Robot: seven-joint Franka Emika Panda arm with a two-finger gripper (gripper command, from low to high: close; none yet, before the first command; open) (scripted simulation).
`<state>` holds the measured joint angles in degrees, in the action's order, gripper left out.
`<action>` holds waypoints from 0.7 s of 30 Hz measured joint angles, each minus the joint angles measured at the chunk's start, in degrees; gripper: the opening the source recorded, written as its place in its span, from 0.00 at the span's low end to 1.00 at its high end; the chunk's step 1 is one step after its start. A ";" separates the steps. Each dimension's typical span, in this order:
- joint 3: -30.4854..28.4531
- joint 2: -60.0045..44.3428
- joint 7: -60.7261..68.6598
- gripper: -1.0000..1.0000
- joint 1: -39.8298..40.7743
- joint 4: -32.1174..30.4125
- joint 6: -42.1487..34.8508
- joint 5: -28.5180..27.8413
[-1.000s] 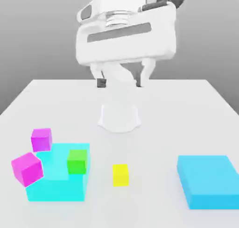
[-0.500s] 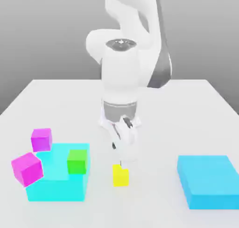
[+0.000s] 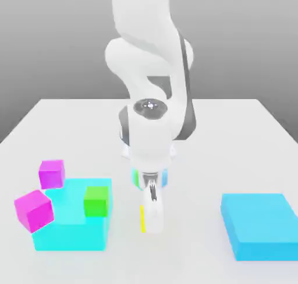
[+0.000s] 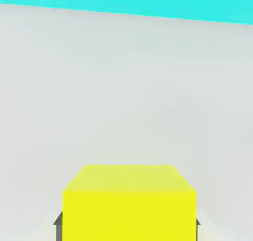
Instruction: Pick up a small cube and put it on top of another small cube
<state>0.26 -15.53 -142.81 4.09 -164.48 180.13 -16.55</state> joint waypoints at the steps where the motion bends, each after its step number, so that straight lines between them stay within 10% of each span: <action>1: 0.37 0.60 0.10 0.00 0.33 -0.11 -0.48 0.14; 12: 7.42 18.77 18.55 0.00 3.97 0.16 -15.34 21.78; 21: -5.74 31.71 37.33 0.00 14.69 5.57 -32.56 18.20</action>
<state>-5.48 16.18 -105.47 18.78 -158.91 147.57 1.66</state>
